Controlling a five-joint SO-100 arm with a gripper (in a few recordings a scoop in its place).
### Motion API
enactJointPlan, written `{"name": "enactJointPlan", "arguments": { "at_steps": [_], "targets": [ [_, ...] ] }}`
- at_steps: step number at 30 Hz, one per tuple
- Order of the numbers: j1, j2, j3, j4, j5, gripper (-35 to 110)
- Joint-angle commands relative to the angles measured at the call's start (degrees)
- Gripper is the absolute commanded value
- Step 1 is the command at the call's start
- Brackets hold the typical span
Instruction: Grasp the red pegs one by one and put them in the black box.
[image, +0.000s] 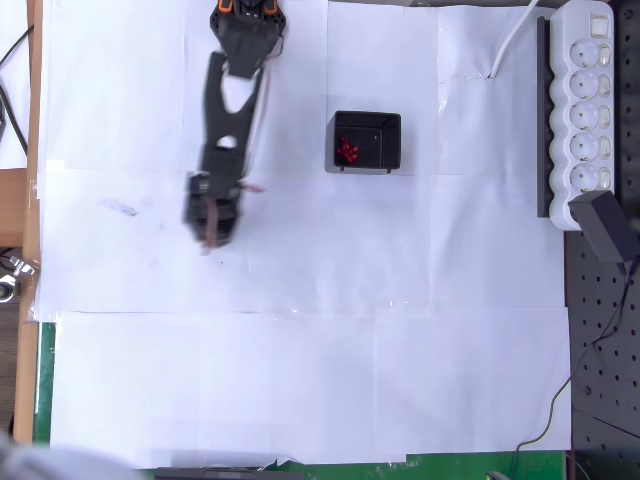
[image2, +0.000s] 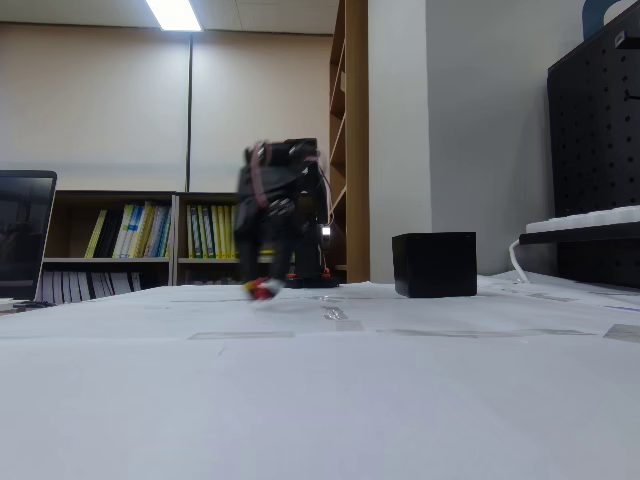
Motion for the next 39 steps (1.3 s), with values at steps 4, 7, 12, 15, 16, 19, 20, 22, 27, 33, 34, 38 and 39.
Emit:
{"name": "enactJointPlan", "arguments": {
  "at_steps": [4, 7, 12, 15, 16, 19, 20, 22, 27, 33, 34, 38, 39],
  "targets": [
    [-20.57, -19.60, 7.73, 20.48, -12.66, 0],
    [-27.51, -20.57, 7.12, 22.50, -16.88, 0],
    [-33.13, -20.21, -0.44, 16.44, -19.95, 0],
    [-35.24, -17.40, -4.13, 13.18, -20.92, 0],
    [-35.86, -16.35, -5.27, 12.30, -21.09, 0],
    [-37.53, -13.89, -9.76, 8.79, -21.27, 0],
    [-38.14, -13.27, -10.99, 7.65, -21.27, 0],
    [-39.55, -12.48, -12.83, 6.33, -21.36, 0],
    [-42.80, -12.74, -16.87, 5.19, -21.36, 9],
    [-40.17, -17.58, -14.24, 8.88, -21.45, 24],
    [-39.20, -19.07, -12.57, 10.28, -21.27, 27],
    [-31.82, -25.75, -5.01, 14.33, -18.63, 28],
    [-29.00, -28.39, -4.75, 13.97, -17.14, 28]
  ]
}}
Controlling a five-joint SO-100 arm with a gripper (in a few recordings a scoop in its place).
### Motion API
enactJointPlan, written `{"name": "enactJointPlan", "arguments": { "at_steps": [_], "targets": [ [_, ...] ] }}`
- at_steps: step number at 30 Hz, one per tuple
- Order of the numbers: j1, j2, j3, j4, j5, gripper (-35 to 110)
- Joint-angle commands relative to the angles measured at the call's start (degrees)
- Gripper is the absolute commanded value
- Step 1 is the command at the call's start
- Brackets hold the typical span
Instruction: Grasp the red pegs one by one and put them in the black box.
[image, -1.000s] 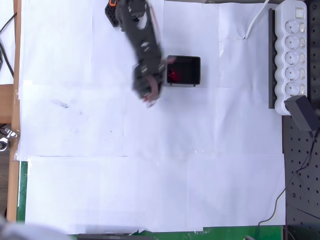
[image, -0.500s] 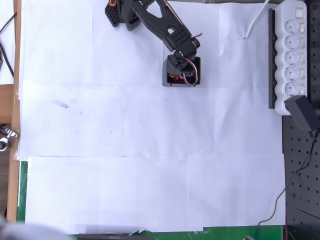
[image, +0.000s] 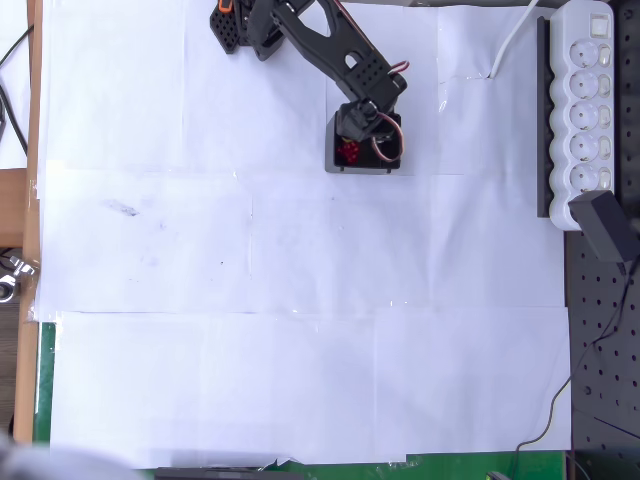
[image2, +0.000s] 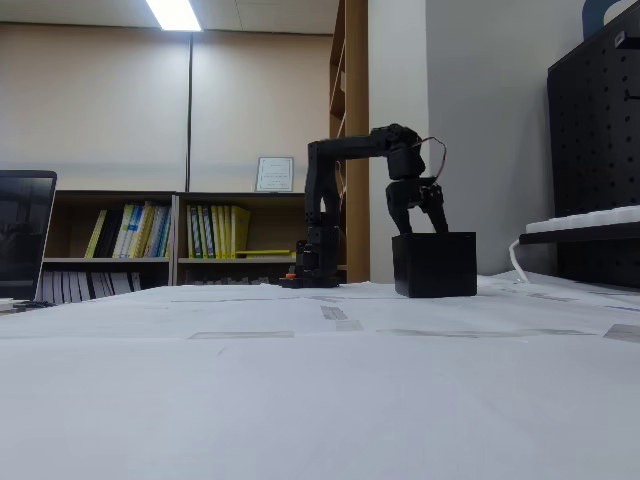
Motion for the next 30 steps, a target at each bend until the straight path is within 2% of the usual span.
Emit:
{"name": "enactJointPlan", "arguments": {
  "at_steps": [1, 4, 10, 14, 17, 21, 24, 30],
  "targets": [
    [9.23, -12.66, 6.86, 0.88, 3.87, 28],
    [19.42, -19.51, 0.70, -4.22, 9.58, 28],
    [32.96, -36.65, -29.79, -18.02, 20.92, 27],
    [35.60, -49.75, -49.39, -25.14, 23.91, 1],
    [36.12, -58.62, -62.05, -30.15, 24.08, 0],
    [36.83, -73.56, -77.26, -30.32, 24.35, 0],
    [36.74, -84.55, -86.57, -26.81, 24.35, 0],
    [36.12, -88.33, -89.91, -22.68, 24.35, 0]
  ]
}}
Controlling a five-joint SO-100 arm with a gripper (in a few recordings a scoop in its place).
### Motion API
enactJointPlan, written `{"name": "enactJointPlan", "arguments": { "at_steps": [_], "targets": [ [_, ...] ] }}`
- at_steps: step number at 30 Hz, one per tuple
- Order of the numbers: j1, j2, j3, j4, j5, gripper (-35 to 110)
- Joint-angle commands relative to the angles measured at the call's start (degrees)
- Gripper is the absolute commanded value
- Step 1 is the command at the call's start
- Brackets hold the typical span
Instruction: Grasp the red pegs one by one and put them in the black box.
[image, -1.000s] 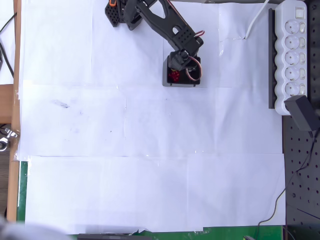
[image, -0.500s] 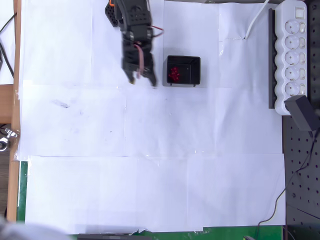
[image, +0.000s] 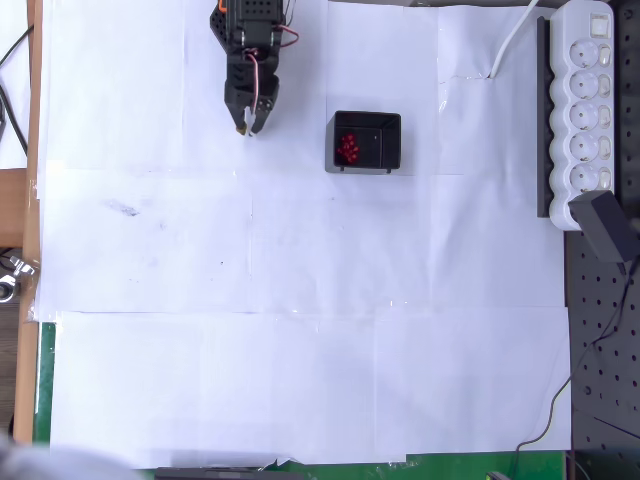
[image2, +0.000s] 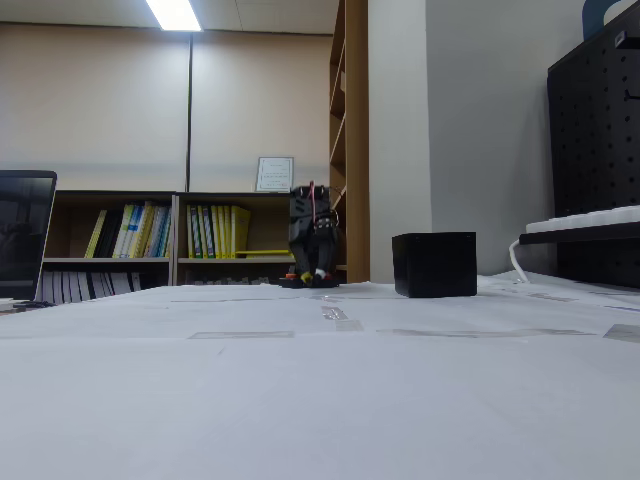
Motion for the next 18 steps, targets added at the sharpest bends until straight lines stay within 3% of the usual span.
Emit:
{"name": "enactJointPlan", "arguments": {
  "at_steps": [1, 18],
  "targets": [
    [-0.70, -4.48, -0.79, 4.39, -0.53, 0],
    [-1.58, -5.27, -0.79, 18.37, 2.99, 0]
  ]
}}
